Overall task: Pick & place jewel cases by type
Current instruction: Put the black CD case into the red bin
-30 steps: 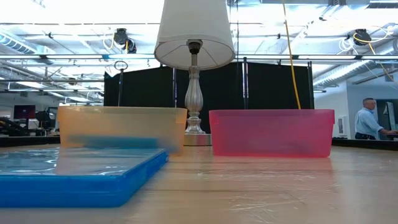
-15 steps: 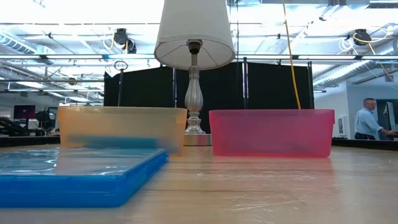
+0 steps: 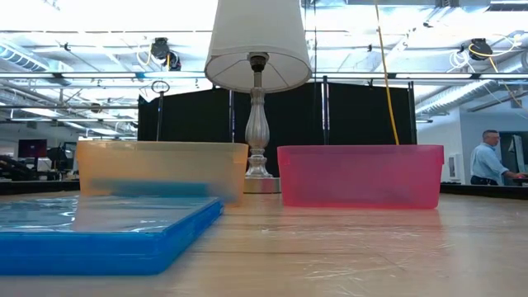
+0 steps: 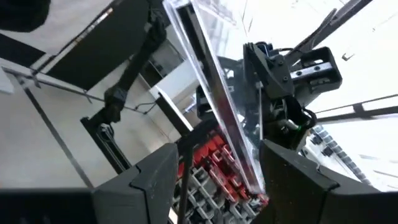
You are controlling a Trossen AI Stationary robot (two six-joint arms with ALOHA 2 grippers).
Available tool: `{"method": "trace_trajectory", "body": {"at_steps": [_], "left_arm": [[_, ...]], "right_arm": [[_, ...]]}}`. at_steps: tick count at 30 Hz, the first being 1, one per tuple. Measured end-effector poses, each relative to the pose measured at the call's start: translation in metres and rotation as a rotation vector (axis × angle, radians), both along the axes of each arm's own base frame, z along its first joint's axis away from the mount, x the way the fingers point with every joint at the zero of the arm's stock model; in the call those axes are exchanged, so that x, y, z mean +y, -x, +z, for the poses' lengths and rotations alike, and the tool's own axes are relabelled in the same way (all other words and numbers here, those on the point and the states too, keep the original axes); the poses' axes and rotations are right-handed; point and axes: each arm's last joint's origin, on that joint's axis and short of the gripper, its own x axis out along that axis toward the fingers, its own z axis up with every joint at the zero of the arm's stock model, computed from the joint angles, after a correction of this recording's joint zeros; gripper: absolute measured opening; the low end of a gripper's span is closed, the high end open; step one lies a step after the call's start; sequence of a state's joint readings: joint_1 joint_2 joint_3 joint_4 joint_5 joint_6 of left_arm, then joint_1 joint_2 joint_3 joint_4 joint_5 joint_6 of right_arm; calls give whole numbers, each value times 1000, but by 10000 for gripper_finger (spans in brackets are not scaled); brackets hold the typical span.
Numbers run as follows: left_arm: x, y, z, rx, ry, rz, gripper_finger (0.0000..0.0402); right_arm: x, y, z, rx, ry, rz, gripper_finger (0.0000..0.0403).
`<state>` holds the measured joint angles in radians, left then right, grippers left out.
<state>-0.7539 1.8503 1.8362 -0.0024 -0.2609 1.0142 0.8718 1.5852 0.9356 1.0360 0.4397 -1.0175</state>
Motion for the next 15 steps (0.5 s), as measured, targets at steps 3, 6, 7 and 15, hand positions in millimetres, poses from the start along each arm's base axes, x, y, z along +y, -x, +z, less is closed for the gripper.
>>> {"method": "trace_trajectory", "body": {"at_steps": [3,6,7,15], "left_arm": [[6,-6,0,4,3,17,36],[13,-12,0,14,21,29,36],[16,-14,0,18,28,24,36],[26,-22,0,38,68,29,38]], "right_arm": [[-2,-3,0,-13,9,41,212],[-2,-3,3,-43,-6,75,212],[-3,-2,4,-53,-14,78,211],[-2,1,9,-84,-56,91,147]]}}
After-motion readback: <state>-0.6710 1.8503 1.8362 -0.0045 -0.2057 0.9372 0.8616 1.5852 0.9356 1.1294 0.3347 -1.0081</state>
